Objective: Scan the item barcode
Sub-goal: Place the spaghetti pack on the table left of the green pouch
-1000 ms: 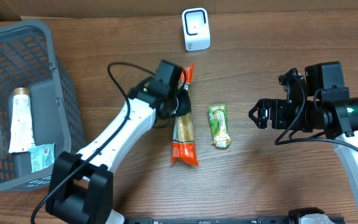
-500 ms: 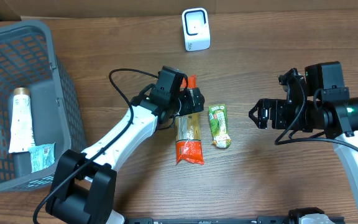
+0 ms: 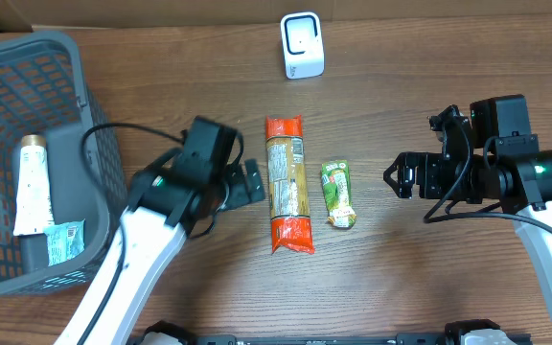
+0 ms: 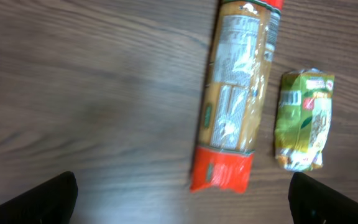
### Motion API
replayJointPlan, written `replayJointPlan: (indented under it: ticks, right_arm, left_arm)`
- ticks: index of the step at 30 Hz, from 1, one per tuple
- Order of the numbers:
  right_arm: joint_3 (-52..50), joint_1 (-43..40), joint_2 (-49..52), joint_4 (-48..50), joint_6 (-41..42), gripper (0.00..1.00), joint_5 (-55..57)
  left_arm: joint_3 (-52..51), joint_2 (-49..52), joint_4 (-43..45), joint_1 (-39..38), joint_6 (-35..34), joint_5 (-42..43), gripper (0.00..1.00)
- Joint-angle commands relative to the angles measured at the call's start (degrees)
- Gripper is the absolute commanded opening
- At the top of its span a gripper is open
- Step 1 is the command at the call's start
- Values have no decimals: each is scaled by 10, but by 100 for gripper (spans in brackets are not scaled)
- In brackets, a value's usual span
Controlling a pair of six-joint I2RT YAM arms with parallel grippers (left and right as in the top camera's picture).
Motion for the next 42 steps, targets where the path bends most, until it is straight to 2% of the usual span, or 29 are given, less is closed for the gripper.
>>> replayJointPlan:
  ticks: [1,7,11,16,25,28,32,36,39,42]
  right_arm:
    - [3,3,-2,2,0,100,-1]
    - [3,3,-2,2,0,100,-1]
    - [3,3,-2,1,0,100,-1]
    - [3,3,-2,-1,0,100,-1]
    - [3,3,-2,-3,0,100,-1]
    - [3,3,-2,-1,0,100,-1]
    - [3,3,-2,4,0,100,-1]
    - [3,3,-2,3,0,100,-1]
    - [3,3,-2,2,0,100,-1]
    - [3,3,-2,0,0,100,-1]
  left_arm:
    - [12,-49,-25,4,32,-43,100]
    - [12,-88,-93,16,75,-74,99]
    - [12,-103,-115,56,113,-80,99]
    - [12,-117,-126,135,166,-83,100]
    - [9,-118,-144,317,219,-77,100]
    - [9,-118,-137,349,256,-38,100]
    - [10,-118,-119,351,290,7,100]
    - [23,-118,-92,351,313,87,100]
    - [73,-118,-89,351,314,137,100]
    - [154,-118,-89,351,309,149,100]
